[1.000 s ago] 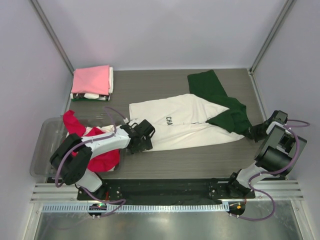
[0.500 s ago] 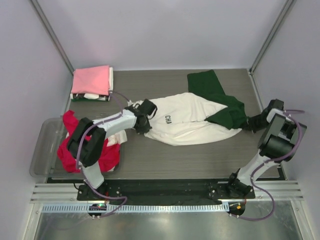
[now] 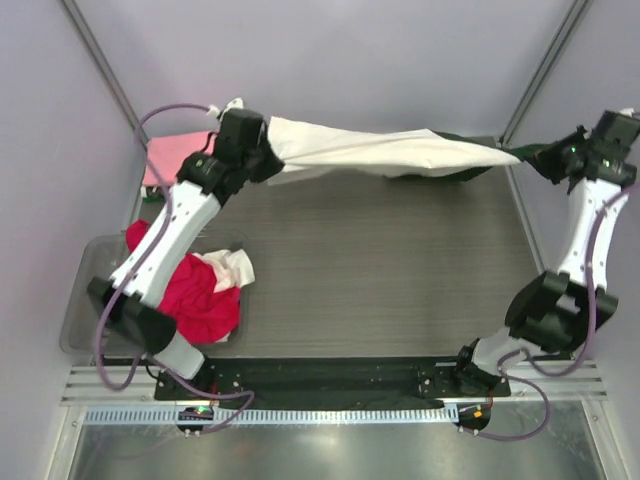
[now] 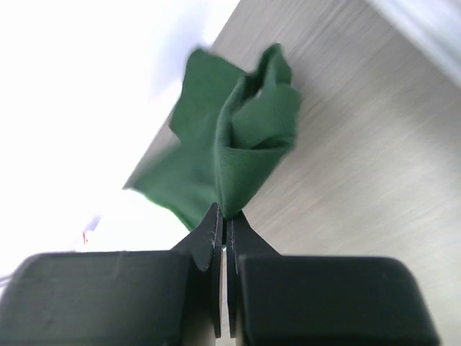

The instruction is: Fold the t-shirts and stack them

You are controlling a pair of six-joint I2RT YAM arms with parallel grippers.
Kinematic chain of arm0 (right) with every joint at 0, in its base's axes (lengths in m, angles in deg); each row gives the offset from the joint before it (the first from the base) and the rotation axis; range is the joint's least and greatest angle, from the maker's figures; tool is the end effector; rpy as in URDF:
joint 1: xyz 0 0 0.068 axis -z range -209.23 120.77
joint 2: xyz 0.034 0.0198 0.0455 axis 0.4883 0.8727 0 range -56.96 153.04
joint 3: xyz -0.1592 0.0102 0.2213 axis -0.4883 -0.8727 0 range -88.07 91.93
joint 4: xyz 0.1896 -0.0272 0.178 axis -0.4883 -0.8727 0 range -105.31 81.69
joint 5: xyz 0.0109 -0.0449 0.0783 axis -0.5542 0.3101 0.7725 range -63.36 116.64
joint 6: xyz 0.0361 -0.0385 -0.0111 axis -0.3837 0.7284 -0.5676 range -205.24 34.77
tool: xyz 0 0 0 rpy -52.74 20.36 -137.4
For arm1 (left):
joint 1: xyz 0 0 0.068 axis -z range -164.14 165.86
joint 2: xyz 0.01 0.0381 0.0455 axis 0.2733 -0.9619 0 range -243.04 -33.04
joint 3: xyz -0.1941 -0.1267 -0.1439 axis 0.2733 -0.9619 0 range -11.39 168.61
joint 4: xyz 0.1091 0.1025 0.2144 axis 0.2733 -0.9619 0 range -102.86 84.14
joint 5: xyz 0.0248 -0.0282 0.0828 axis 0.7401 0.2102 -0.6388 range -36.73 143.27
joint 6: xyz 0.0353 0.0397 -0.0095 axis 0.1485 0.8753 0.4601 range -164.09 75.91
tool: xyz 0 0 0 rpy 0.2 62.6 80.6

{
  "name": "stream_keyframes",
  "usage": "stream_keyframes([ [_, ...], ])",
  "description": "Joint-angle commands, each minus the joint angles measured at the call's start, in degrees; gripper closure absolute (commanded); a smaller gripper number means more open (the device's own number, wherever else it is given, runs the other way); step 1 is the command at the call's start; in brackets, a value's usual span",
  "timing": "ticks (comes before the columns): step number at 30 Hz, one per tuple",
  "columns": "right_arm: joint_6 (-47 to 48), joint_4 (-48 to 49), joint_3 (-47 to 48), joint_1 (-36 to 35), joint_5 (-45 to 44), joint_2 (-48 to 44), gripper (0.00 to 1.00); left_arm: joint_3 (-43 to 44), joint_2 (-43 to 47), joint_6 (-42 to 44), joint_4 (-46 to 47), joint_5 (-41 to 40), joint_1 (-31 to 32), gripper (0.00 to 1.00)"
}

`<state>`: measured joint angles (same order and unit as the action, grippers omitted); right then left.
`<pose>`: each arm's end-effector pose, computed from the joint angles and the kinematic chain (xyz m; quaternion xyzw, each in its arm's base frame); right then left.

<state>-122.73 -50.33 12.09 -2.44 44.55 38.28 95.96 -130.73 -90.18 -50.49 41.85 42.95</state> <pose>0.3345 -0.1566 0.3921 0.4118 0.7858 0.1798 0.4250 0.3381 -0.1650 0.4129 -0.1910 0.8628 -0.2032 0.4218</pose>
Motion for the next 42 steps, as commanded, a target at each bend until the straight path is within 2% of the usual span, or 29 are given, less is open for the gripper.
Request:
stream_keyframes([
  [1, 2.7, -0.6, -14.1, 2.1, -0.5, -8.1, 0.99, -14.7, 12.2, -3.0, 1.7, -0.5, 0.4, 1.0],
  [2, 2.3, 0.8, -17.9, 2.1, -0.3, -10.3, 0.99, -24.2, 14.8, -4.0, 3.3, -0.4, 0.4, 1.0],
  [6, 3.2, 2.0, -31.6, 2.8, -6.2, -16.5, 0.99, -43.0, 22.0, -8.0, 9.7, 1.9, 0.5, 1.0],
  [9, 3.6, 2.4, -40.6, 5.6, -10.7, -18.7, 0.99, -54.8, 25.0, -11.1, 13.0, 3.4, 0.6, 1.0],
  [12, 2.2, 2.6, -46.4, 7.5, -13.2, -21.2, 0.99, -62.8, 27.8, -14.0, 15.4, 4.9, 0.7, 1.0],
  [21, 0.2, 1.3, -52.0, 11.1, -16.5, -25.9, 0.99, -69.4, 32.0, -15.5, 15.3, 5.8, 1.3, 1.0],
  [27, -0.6, 1.1, -56.6, 15.5, -15.6, -29.3, 0.97, -70.3, 32.8, -17.6, 15.4, 5.4, 4.9, 1.0],
  [28, -0.9, 1.2, -57.2, 16.0, -15.5, -29.8, 0.94, -70.4, 33.0, -18.1, 15.4, 5.4, 6.3, 1.0],
  [29, -1.3, 1.2, -58.1, 16.5, -14.8, -30.2, 0.83, -71.0, 33.6, -19.3, 15.4, 5.3, 7.2, 1.0],
  [31, -1.8, 1.1, -59.0, 18.0, -14.2, -31.7, 0.51, -71.6, 34.6, -21.1, 15.2, 4.8, 10.5, 0.88],
  [32, -2.1, 1.1, -59.6, 18.5, -14.6, -32.3, 0.2, -71.9, 35.7, -22.8, 15.3, 4.2, 11.7, 0.83],
  [33, -2.1, 1.0, -59.7, 18.7, -14.7, -33.0, 0.13, -72.2, 36.2, -23.4, 15.1, 3.8, 14.1, 0.82],
  [35, -2.2, 0.8, -59.4, 18.8, -14.7, -35.3, 0.11, -72.1, 38.7, -24.5, 14.6, 3.2, 15.8, 0.77],
  [36, -2.3, 0.9, -59.1, 18.7, -13.8, -36.1, 0.1, -71.7, 39.6, -24.6, 13.1, 2.9, 16.3, 0.68],
  [38, -3.5, 1.8, -58.7, 18.5, -11.9, -37.7, 0.1, -68.8, 41.8, -23.8, 10.7, 1.4, 17.1, 0.59],
  [40, -4.5, 4.4, -58.5, 16.9, -7.8, -38.3, 0.1, -64.1, 44.8, -21.2, 6.3, -2.7, 17.0, 0.52],
  [42, -6.7, 7.5, -58.2, 13.7, -4.8, -39.4, 0.1, -60.8, 46.4, -18.4, 1.7, -9.4, 17.0, 0.39],
])
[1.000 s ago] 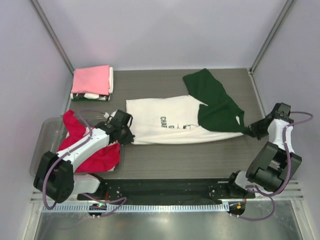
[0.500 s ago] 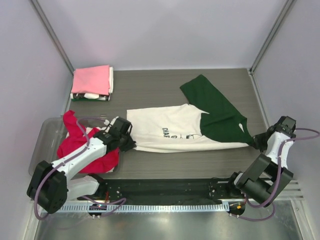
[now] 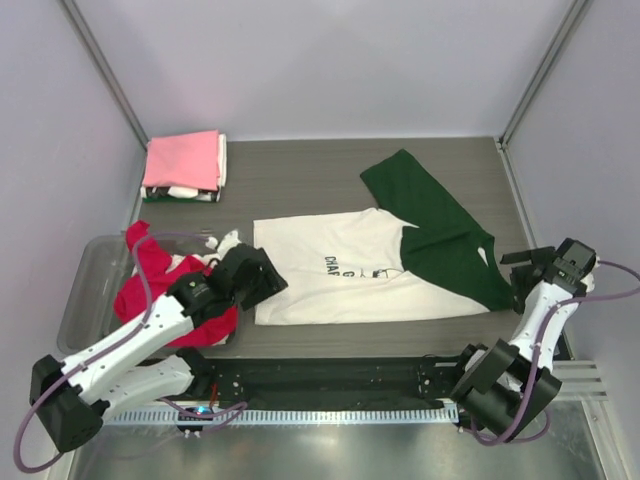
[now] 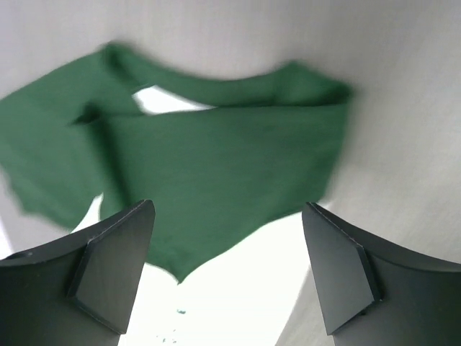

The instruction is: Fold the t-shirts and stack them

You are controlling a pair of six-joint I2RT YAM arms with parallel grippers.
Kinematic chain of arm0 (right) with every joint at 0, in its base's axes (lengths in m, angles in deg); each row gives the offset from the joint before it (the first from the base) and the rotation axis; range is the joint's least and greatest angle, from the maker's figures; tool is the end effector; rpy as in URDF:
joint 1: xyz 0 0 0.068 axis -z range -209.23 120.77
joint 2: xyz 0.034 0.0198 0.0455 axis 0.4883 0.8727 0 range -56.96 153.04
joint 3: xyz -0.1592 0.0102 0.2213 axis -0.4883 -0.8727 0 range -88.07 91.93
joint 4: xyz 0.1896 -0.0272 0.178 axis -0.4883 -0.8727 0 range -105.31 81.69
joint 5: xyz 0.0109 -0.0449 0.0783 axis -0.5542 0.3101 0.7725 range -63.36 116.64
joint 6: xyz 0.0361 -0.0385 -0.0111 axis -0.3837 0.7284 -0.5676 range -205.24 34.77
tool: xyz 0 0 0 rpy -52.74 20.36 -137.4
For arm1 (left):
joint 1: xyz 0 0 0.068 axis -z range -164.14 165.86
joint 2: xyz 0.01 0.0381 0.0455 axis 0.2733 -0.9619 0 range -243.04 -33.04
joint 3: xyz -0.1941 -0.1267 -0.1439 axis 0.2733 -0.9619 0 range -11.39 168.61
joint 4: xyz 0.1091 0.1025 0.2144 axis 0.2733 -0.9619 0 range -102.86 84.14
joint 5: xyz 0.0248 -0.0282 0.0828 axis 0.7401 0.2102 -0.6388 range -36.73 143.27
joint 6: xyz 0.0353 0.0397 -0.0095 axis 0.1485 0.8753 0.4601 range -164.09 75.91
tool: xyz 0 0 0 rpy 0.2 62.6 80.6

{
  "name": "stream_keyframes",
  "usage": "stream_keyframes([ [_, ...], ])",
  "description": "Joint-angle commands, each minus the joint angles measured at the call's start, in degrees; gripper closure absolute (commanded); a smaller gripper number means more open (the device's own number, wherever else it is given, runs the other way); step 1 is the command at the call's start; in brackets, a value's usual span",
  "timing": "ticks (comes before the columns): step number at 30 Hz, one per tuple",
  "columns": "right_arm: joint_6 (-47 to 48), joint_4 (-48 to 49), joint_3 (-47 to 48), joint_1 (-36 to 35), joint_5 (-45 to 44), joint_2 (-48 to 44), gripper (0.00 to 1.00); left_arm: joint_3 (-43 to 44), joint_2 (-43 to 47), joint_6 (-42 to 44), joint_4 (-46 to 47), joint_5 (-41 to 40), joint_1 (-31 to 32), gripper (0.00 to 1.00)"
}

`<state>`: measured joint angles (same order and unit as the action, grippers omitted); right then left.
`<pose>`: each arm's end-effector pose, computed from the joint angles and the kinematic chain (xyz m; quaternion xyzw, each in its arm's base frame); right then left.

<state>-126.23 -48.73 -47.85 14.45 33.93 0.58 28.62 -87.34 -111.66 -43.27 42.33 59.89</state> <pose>0.1394 -0.1269 0.2282 0.6326 0.7206 0.0546 0.2786 0.1382 -0.1243 0.2400 -0.2225 0.9142 -0.2195 0.2581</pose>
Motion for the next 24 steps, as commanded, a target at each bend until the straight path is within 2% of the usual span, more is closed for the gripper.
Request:
stream_keyframes([
  [1, -4.0, 10.8, 2.0, -5.3, 6.5, -2.1, 0.1, 9.2, 3.2, 4.2, -6.4, -11.9, 0.1, 0.34],
  [2, -4.8, 12.9, 2.7, -12.1, 6.6, -1.7, 0.1, 10.7, 3.3, 5.3, -6.8, -13.5, 0.0, 0.32],
  [3, -4.7, 14.0, 4.1, -15.7, 6.1, -0.4, 0.1, 11.8, 3.2, 6.6, -7.3, -16.4, 0.0, 0.26],
  [5, -2.8, 14.1, 11.2, -25.8, 4.0, 7.4, 0.1, 13.9, 1.9, 9.8, -5.3, -18.0, -0.3, 0.19],
  [8, -0.1, 13.7, 20.0, -32.4, 7.7, 16.6, 0.11, 14.8, -1.8, 14.0, -0.6, -16.1, -2.2, 0.12],
  [9, 0.5, 13.7, 22.0, -33.6, 8.6, 22.6, 0.11, 15.0, -3.2, 14.8, 0.6, -14.7, -4.4, 0.12],
  [12, 3.4, 13.8, 30.2, -37.9, 11.4, 31.1, 0.12, 14.9, -9.3, 16.9, 5.1, -7.3, -9.3, 0.12],
  [13, 4.4, 13.4, 33.6, -38.8, 11.9, 36.5, 0.12, 15.0, -10.7, 17.4, 6.0, -5.7, -10.4, 0.12],
  [16, 5.1, 12.2, 38.1, -40.7, 12.6, 45.3, 0.14, 15.4, -17.0, 18.6, 10.0, -2.0, -13.3, 0.12],
  [20, 7.0, 13.1, 40.3, -41.1, 11.3, 52.6, 0.15, 17.1, -25.6, 21.1, 15.5, 2.3, -14.7, 0.13],
  [24, 9.1, 13.4, 42.5, -40.8, 9.2, 57.8, 0.15, 21.5, -37.9, 22.8, 16.8, 4.7, -15.1, 0.15],
])
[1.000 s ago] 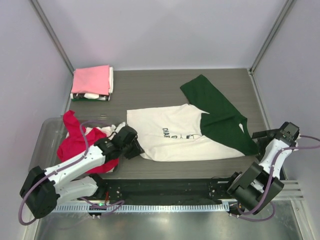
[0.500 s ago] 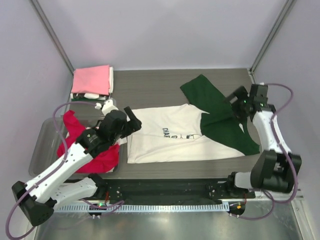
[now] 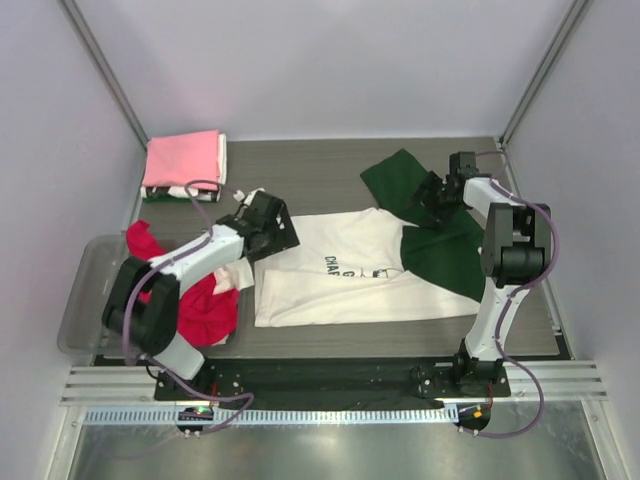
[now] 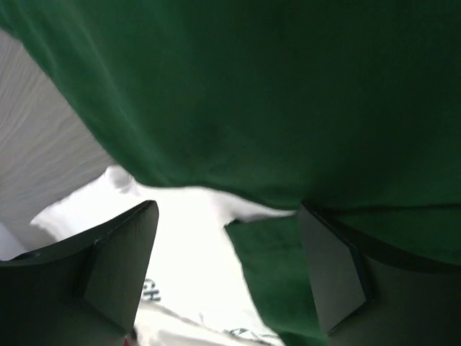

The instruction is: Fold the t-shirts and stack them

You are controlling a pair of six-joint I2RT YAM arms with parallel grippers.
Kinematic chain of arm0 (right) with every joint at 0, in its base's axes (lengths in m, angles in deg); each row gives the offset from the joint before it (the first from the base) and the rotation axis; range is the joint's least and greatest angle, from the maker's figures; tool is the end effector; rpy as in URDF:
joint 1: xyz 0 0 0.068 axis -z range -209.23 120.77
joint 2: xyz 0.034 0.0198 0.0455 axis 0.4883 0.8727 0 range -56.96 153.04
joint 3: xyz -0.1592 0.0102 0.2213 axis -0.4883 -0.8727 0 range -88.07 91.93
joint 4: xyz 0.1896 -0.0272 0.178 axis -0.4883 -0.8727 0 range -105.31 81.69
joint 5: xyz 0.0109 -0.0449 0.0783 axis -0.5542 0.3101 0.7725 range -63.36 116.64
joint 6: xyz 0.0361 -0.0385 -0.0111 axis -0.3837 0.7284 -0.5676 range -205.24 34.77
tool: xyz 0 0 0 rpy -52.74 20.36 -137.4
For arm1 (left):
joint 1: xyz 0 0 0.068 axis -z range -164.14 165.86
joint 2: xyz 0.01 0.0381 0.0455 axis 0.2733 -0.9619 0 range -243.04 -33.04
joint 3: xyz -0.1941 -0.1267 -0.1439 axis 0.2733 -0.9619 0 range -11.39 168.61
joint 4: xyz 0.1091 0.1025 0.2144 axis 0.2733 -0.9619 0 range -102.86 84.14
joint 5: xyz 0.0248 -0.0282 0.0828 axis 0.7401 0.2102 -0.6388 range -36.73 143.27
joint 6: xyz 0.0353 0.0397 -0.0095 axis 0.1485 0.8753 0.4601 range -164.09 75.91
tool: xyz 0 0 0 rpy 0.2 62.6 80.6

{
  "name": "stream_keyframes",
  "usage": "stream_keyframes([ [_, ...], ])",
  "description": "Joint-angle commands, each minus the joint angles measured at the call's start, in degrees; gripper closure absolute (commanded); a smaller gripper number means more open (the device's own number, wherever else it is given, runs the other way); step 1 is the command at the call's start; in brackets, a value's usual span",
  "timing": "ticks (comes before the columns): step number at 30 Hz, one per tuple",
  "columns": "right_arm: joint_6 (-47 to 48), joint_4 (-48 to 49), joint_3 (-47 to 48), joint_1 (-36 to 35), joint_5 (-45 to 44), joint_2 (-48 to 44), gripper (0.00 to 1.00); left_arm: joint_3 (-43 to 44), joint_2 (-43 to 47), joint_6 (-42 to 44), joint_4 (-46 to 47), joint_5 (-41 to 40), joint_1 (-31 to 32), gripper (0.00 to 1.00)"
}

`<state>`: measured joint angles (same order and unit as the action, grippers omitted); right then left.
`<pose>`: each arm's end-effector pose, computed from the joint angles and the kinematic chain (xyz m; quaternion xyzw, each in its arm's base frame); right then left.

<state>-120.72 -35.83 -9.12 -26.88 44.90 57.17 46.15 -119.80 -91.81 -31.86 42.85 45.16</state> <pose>0.4124 -0.0057 0.1665 0.2756 0.9198 0.2143 0.1793 0.2739 -0.1464 0.2202 -0.1789 0.9337 -0.1175 0.2869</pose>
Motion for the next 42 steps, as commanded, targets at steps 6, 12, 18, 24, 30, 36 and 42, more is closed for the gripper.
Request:
stream_keyframes([
  [6, 4.8, 0.5, 4.5, 5.6, -5.2, 5.9, 0.16, 8.8, -14.9, 3.2, 7.7, 6.2, -0.8, 0.16],
  [12, 5.8, 0.0, 7.2, 9.9, -6.7, 8.2, 0.16, 14.3, -23.6, 1.9, 8.5, 10.1, -0.6, 0.21],
  [18, 8.1, -4.5, 11.8, 10.0, -8.0, 7.9, 0.16, 17.0, -25.0, 0.9, 9.7, 13.8, -0.5, 0.23],
  [24, 9.7, -8.9, 20.1, 6.9, -3.2, 2.9, 0.13, 21.9, -15.9, 7.4, 0.4, 8.9, -0.5, 0.17],
  [30, 8.7, -8.9, 36.7, 5.1, -5.4, 11.4, 0.12, 18.1, -6.1, 13.3, -5.6, 4.7, -0.8, 0.12],
  [36, 10.0, -5.4, 55.2, 4.7, -6.8, 23.8, 0.12, 8.0, 4.9, 15.2, -7.2, 2.8, -0.9, 0.12],
  [42, 12.5, 4.7, 59.8, 4.0, -9.9, 31.8, 0.13, -1.7, 12.6, 15.5, -7.3, 2.1, -1.0, 0.12],
])
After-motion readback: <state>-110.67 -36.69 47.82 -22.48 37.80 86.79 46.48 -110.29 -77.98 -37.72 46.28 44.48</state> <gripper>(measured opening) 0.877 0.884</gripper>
